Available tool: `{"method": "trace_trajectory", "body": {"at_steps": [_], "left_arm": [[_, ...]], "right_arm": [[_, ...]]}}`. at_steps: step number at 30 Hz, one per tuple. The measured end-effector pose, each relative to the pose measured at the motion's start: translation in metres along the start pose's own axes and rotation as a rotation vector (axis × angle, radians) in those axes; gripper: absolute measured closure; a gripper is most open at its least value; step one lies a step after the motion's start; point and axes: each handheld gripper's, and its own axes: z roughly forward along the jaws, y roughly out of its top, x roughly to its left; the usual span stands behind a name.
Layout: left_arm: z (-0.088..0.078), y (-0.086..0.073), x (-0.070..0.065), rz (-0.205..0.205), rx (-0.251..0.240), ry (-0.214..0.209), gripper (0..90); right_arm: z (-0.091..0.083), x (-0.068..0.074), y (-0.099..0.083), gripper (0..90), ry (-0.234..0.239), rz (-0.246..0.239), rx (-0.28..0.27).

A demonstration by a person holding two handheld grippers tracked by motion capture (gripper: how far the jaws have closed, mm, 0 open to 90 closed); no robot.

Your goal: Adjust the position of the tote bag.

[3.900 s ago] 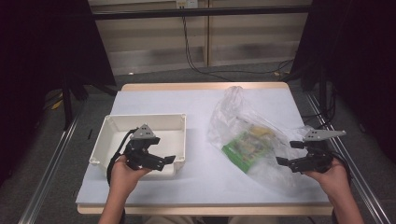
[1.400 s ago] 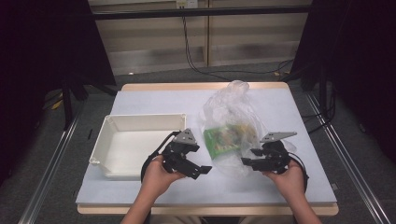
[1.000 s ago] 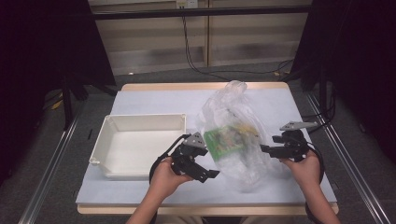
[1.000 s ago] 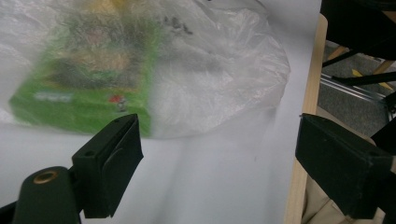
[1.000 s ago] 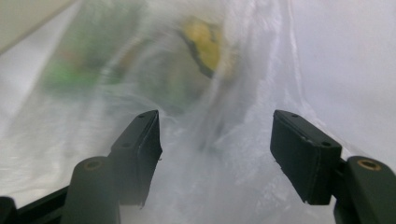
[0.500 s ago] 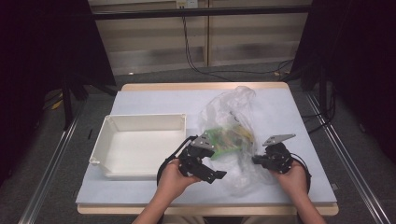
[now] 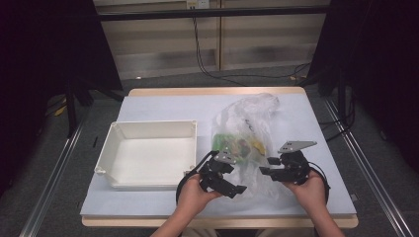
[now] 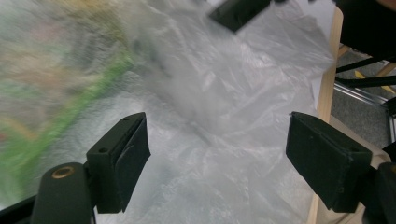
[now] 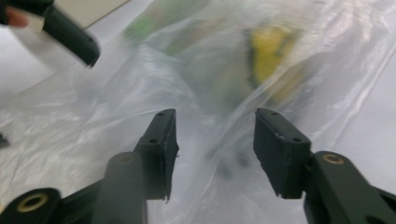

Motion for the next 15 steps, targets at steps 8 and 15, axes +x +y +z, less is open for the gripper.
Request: {"method": "trace_trajectory", "body": {"at_steps": [8, 15], "left_arm": [[0.004, 0.0, 0.002, -0.008, -0.025, 0.009, 23.9], [0.003, 0.002, -0.002, -0.007, -0.041, 0.017, 19.7]], "right_arm": [[0.007, -0.016, -0.007, 59.3, -0.045, 0.035, 0.04], [0.031, -0.014, -0.02, 87.7, 0.086, 0.088, 0.092]]}}
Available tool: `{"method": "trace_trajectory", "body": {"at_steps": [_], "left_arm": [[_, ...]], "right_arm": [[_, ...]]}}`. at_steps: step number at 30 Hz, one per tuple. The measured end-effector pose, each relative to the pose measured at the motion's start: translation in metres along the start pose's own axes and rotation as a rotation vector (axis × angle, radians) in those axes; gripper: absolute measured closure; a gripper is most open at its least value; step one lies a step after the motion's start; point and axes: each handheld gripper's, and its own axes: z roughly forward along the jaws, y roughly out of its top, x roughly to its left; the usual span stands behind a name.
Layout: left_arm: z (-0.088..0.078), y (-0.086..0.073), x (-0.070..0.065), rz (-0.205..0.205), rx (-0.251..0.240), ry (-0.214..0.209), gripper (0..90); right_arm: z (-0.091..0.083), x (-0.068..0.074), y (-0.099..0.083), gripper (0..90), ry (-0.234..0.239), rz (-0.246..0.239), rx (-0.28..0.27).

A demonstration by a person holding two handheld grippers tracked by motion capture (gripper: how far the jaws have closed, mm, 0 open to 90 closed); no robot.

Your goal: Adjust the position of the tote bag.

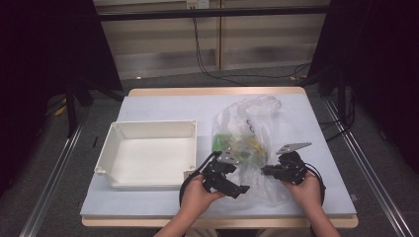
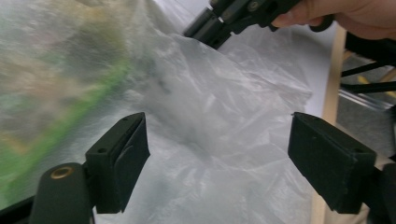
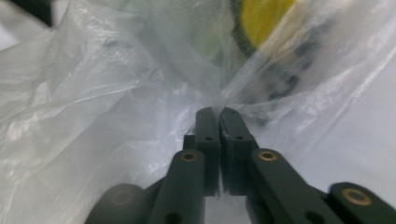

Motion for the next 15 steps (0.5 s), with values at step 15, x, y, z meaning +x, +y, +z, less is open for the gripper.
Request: {"method": "trace_trajectory", "body": {"at_steps": [15], "left_arm": [[0.017, -0.017, 0.004, 0.023, 0.101, 0.038, 35.7]], "right_arm": [[-0.024, 0.014, 0.013, 59.7, -0.096, -0.077, -0.078]]}}
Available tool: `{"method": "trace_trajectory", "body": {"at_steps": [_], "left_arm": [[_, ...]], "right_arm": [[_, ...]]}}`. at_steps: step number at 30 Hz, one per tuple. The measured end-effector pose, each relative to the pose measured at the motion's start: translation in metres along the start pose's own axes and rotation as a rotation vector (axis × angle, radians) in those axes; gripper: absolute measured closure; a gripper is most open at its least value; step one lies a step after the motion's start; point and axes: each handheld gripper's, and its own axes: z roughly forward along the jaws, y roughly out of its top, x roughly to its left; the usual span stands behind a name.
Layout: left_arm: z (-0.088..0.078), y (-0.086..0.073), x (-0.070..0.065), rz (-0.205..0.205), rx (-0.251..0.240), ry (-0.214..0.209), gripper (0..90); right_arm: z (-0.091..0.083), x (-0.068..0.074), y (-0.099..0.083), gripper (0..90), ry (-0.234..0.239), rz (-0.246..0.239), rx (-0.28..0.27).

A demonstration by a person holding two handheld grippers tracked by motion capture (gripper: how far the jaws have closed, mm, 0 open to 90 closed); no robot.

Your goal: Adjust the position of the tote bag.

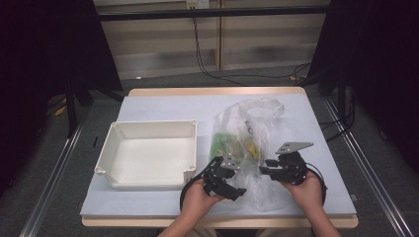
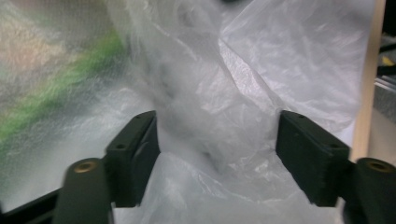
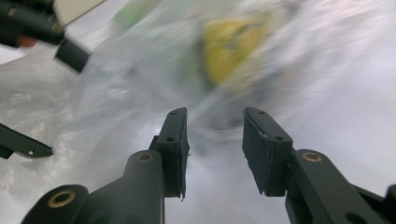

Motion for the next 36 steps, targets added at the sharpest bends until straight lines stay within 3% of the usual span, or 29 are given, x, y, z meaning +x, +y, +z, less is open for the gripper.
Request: {"method": "trace_trajectory", "body": {"at_steps": [3, 4, 5, 9, 11, 12, 13, 15, 16, 17, 19, 21, 22, 23, 27, 30, 32, 35, 36], "left_arm": [[0.002, -0.001, 0.001, 0.0, 0.021, 0.006, 41.5], [0.002, -0.001, 0.001, 0.0, 0.021, 0.006, 44.1], [0.003, -0.001, 0.001, 0.003, 0.036, -0.003, 46.7], [0.001, 0.0, 0.0, 0.004, 0.053, 0.006, 51.7], [0.001, -0.001, -0.001, -0.008, 0.045, 0.008, 57.0], [0.0, -0.001, 0.0, 0.011, 0.067, 0.014, 59.4], [0.0, -0.001, -0.001, -0.005, 0.056, 0.012, 63.7], [-0.001, -0.002, -0.001, -0.014, 0.055, 0.015, 68.7], [-0.004, -0.002, 0.002, 0.019, 0.083, 0.016, 70.6], [-0.004, -0.002, 0.002, 0.019, 0.083, 0.016, 72.1], [-0.005, -0.003, 0.002, 0.014, 0.088, 0.01, 73.2], [-0.005, -0.004, 0.002, -0.023, 0.069, 0.008, 76.0], [-0.006, -0.004, 0.003, 0.003, 0.091, 0.009, 77.6], [-0.006, -0.004, 0.003, 0.003, 0.091, 0.009, 78.1], [-0.008, -0.005, 0.004, 0.003, 0.094, 0.016, 78.4], [-0.008, -0.005, 0.004, 0.002, 0.095, 0.019, 78.4], [-0.007, -0.005, 0.002, -0.02, 0.083, 0.019, 78.4], [-0.008, -0.005, 0.002, -0.014, 0.084, 0.02, 78.5], [-0.009, -0.005, 0.004, 0.009, 0.102, 0.019, 78.5]], "right_arm": [[-0.01, -0.02, 0.005, 49.6, -0.063, 0.034, -0.053], [-0.01, -0.02, 0.005, 49.6, -0.063, 0.034, -0.053], [-0.009, -0.031, 0.01, 47.3, -0.09, 0.062, -0.061], [0.004, -0.04, 0.024, 43.8, -0.104, 0.055, -0.068], [0.014, -0.044, 0.031, 41.6, -0.112, 0.061, -0.07], [0.018, -0.045, 0.035, 40.7, -0.121, 0.053, -0.066], [0.022, -0.046, 0.039, 39.8, -0.126, 0.053, -0.067], [0.029, -0.049, 0.046, 38.9, -0.119, 0.058, -0.078], [0.033, -0.05, 0.048, 38.9, -0.106, 0.078, -0.078], [0.036, -0.051, 0.051, 39.0, -0.101, 0.094, -0.08], [0.044, -0.051, 0.054, 40.1, -0.089, 0.095, -0.062], [0.053, -0.054, 0.055, 41.6, -0.09, 0.117, -0.04], [0.057, -0.056, 0.055, 42.2, -0.072, 0.135, -0.031], [0.06, -0.056, 0.055, 42.0, -0.062, 0.137, -0.028], [0.065, -0.056, 0.06, 37.3, -0.075, 0.159, -0.035], [0.07, -0.051, 0.064, 37.7, -0.063, 0.129, -0.023], [0.076, -0.048, 0.065, 38.0, -0.063, 0.133, -0.014], [0.086, -0.044, 0.066, 42.9, -0.072, 0.107, 0.026], [0.089, -0.043, 0.065, 45.3, -0.059, 0.097, 0.033]]}}
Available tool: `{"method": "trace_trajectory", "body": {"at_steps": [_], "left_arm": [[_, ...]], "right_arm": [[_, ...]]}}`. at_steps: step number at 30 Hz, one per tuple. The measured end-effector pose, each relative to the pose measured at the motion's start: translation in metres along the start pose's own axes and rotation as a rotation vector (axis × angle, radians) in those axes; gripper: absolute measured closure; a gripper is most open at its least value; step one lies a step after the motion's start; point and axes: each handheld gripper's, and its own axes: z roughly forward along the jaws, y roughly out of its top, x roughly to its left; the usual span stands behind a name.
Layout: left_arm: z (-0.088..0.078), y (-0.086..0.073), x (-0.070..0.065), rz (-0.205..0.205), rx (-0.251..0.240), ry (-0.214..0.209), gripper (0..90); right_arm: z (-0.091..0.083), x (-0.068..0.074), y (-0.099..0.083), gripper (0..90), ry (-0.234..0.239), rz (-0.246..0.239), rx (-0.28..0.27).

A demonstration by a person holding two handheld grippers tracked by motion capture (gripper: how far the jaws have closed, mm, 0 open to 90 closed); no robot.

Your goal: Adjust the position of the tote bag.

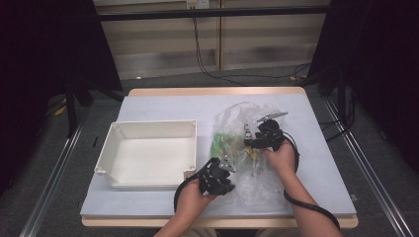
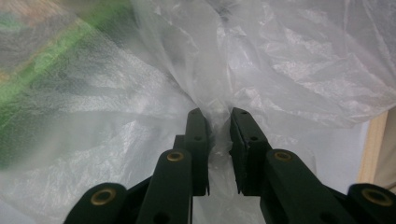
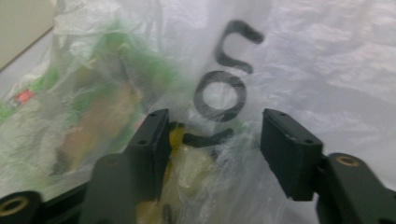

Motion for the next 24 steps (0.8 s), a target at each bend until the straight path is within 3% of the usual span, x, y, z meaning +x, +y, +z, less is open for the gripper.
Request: {"method": "trace_trajectory", "body": {"at_steps": [2, 4, 6, 8, 11, 14, 15, 18, 20, 21, 23, 24], "left_arm": [[-0.001, 0.0, 0.0, 0.014, 0.011, 0.004, 78.5], [-0.001, 0.0, 0.001, 0.015, 0.014, 0.005, 78.5], [0.0, 0.0, 0.0, 0.0, 0.003, 0.003, 78.5], [0.0, 0.0, -0.001, -0.02, -0.004, 0.012, 78.6], [-0.003, 0.002, 0.002, 0.015, 0.029, 0.027, 78.9], [-0.002, 0.002, 0.001, -0.022, -0.004, 0.042, 79.2], [-0.004, 0.003, 0.004, 0.011, 0.021, 0.038, 79.2], [-0.004, 0.003, 0.006, -0.005, 0.001, 0.033, 77.7], [-0.003, 0.003, 0.005, -0.065, -0.049, 0.01, 69.8], [-0.003, 0.003, 0.005, -0.065, -0.049, 0.01, 64.1], [-0.006, 0.004, 0.004, -0.106, -0.106, -0.003, 53.6], [-0.009, 0.005, 0.004, -0.084, -0.115, 0.001, 52.0]], "right_arm": [[0.001, 0.0, 0.0, 52.0, 0.025, 0.013, -0.009], [-0.001, -0.003, 0.0, 73.5, 0.046, 0.03, 0.005], [-0.006, -0.008, -0.002, 88.0, 0.062, 0.048, 0.004], [-0.009, -0.013, -0.004, 90.0, 0.084, 0.065, 0.015], [-0.014, -0.017, -0.013, 90.0, 0.064, 0.044, 0.041], [-0.025, -0.024, -0.025, 90.0, 0.053, 0.076, 0.018], [-0.029, -0.026, -0.03, 90.0, 0.053, 0.084, 0.002], [-0.044, -0.03, -0.043, 90.0, 0.046, 0.112, -0.023], [-0.053, -0.032, -0.053, 90.0, 0.041, 0.121, -0.038], [-0.056, -0.031, -0.057, 90.0, 0.038, 0.119, -0.041], [-0.063, -0.031, -0.066, 90.0, 0.039, 0.113, -0.046], [-0.067, -0.031, -0.069, 90.0, 0.042, 0.118, -0.05]]}}
